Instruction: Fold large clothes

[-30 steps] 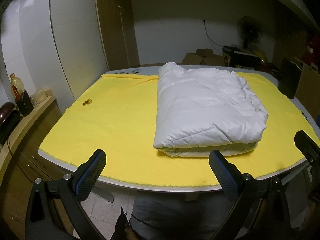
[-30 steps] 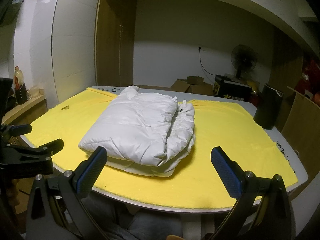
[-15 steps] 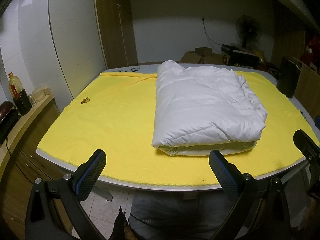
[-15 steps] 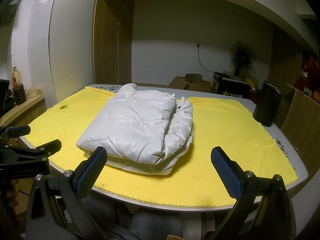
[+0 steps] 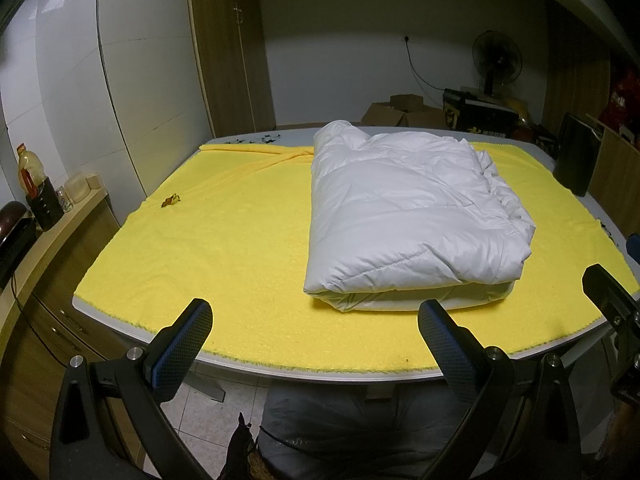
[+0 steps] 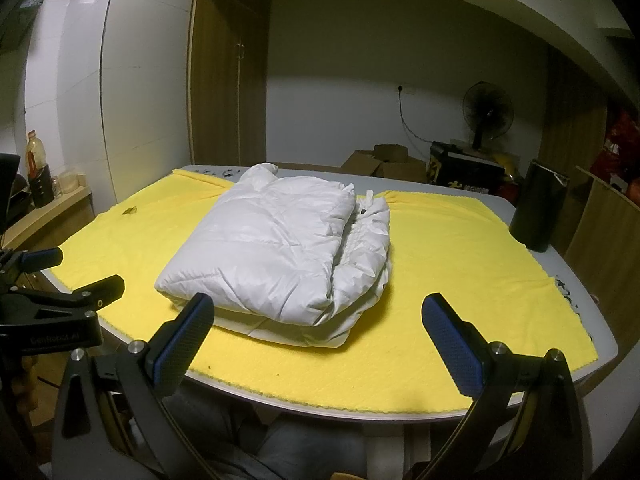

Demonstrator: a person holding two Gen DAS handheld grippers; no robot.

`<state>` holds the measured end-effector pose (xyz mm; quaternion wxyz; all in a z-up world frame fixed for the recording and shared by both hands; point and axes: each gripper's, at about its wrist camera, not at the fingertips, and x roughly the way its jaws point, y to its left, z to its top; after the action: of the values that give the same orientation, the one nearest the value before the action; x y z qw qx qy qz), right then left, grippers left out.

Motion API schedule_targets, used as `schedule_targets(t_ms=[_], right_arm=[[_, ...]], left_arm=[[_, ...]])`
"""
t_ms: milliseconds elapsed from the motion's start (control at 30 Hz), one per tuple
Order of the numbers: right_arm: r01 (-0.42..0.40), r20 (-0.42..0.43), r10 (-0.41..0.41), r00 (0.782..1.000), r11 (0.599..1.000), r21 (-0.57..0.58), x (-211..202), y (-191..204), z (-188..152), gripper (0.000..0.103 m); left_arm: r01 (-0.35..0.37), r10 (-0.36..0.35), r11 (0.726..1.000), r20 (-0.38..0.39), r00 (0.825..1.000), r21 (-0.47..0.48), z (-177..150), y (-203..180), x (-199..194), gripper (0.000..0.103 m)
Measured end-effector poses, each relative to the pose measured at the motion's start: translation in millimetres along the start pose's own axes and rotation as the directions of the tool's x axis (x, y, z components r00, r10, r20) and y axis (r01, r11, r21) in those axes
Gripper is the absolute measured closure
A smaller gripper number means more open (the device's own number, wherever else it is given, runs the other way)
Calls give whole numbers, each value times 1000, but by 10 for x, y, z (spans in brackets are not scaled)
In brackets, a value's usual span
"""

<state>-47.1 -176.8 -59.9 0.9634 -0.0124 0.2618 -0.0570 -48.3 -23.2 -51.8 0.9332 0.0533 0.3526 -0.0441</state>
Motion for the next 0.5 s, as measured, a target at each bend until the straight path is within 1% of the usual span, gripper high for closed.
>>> schedule_targets(t_ms=[500], right_arm=[[-15, -7, 15, 1000, 1000, -14, 18, 8, -10, 0]], left_arm=[[4, -4, 1000, -6, 1000, 3, -29, -23, 18, 0]])
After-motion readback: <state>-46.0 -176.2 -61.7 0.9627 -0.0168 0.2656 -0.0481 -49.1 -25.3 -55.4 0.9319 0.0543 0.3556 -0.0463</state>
